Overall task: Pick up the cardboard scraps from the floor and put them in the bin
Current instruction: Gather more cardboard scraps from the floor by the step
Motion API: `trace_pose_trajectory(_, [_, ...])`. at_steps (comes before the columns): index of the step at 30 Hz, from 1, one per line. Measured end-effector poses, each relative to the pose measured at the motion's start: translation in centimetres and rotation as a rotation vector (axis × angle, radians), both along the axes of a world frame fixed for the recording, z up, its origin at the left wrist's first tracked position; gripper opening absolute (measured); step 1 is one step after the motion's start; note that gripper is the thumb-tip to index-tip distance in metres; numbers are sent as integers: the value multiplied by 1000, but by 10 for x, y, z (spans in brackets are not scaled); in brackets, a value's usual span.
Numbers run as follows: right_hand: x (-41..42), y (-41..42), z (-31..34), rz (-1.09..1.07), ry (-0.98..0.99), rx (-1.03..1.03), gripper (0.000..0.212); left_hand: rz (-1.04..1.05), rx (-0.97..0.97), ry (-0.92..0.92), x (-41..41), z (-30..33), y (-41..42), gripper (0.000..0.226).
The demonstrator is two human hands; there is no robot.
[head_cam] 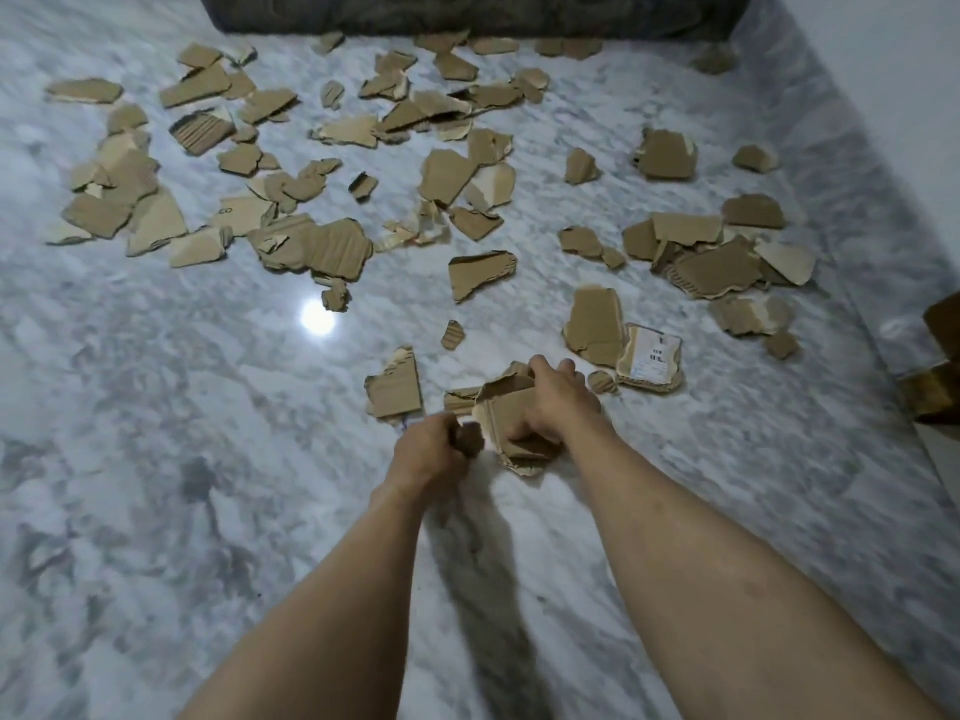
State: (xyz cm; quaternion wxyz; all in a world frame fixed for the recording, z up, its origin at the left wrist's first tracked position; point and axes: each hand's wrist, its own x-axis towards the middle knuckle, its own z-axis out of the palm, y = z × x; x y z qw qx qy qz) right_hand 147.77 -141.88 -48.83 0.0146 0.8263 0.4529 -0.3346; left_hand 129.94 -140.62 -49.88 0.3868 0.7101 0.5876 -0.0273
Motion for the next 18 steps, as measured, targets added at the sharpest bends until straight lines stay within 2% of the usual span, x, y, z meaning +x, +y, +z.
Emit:
trace_pose_trajectory(4, [-2,6,1,26,-100,0,86,246,100,-84,-11,7,37,37])
trace_pose_trajectory(6, [-4,4,-3,6,-46,25,78,323,131,-39,-14,6,54,64])
trace_pose_trajectory(8, [-1,1,-9,-47,31,44,74,401,48,-8,-16,5,64,98])
trace_pose_trajectory(9, [1,-1,-9,-59,59,38,73,433,-9,18,-17,5,67,107])
trace_pose_trajectory(10, [2,-2,-9,-59,81,32,72,443,-50,56,-18,5,69,107])
trace_pose_trajectory(12, [6,-7,-8,-94,120,17,77,390,-96,124,-24,5,74,93])
trace_pose_trajectory(14, [7,-11,-6,-169,169,34,78,315,-125,115,-29,9,79,81])
trace_pose_trajectory(18, [15,-16,-2,-355,294,94,64,172,-180,97,-25,17,84,59])
